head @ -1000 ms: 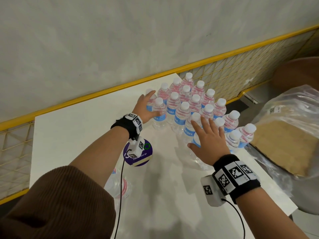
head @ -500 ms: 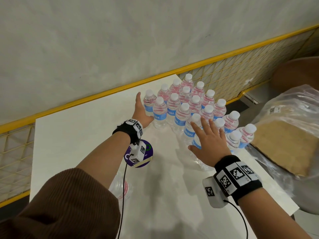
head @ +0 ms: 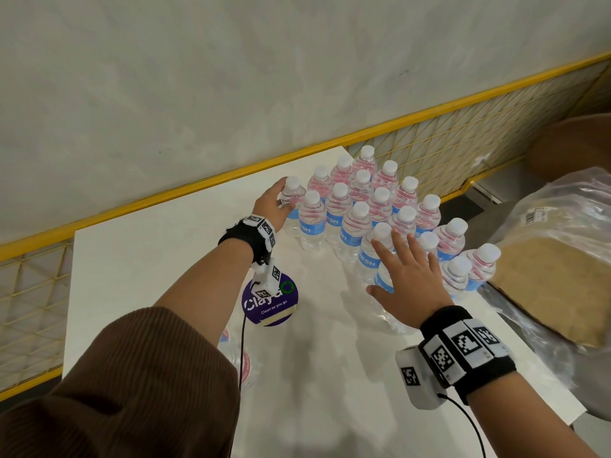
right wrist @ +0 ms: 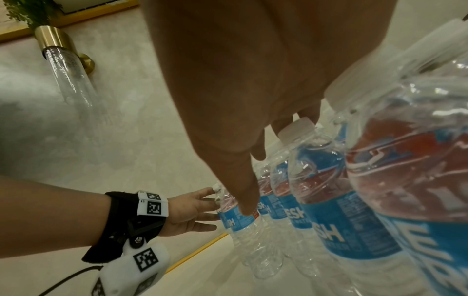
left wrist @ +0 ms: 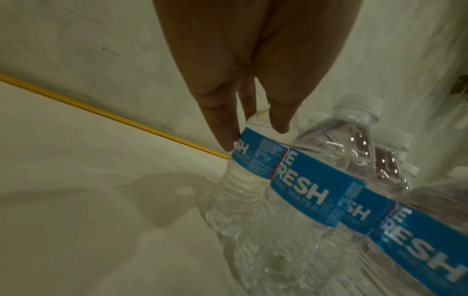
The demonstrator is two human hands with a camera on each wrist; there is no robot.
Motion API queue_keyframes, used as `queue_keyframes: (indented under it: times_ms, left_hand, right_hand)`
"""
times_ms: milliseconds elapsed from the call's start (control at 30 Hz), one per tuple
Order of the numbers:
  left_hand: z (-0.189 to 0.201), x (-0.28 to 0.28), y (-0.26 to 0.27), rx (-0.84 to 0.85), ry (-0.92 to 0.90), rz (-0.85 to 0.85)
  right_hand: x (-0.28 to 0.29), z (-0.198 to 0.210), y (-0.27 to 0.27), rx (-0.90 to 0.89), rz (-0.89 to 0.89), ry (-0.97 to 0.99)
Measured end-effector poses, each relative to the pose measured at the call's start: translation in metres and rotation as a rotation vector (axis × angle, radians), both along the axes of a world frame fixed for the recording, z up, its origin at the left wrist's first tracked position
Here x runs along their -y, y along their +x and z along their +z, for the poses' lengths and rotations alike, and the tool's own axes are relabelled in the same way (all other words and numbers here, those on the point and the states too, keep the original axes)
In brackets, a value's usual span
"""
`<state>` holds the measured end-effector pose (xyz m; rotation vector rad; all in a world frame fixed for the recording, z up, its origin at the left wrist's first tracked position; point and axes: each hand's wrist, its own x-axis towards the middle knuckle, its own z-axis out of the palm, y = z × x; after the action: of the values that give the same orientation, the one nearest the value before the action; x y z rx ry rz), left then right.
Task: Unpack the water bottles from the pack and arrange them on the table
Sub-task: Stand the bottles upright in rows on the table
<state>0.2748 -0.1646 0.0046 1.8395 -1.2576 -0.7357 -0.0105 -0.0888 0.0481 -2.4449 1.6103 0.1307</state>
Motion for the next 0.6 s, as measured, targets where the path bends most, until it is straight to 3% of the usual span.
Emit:
queue_keyframes:
  times_ms: [367, 467, 600]
  left_hand:
    - [-0.002, -0.004, -0.007, -0.028, 0.055, 0.076]
    - [-0.007, -0.015, -0.018, -0.071, 0.171, -0.005]
    - [-0.013, -0.014, -0.029, -0.105, 0.118, -0.049]
  right_hand:
    - [-0.001, 0.001, 0.000, 0.020, -0.007, 0.003]
    - [-0.001, 0.000, 0.001, 0.018, -0.007, 0.000]
    - [-0.001, 0.000, 0.000, 0.008, -0.001, -0.001]
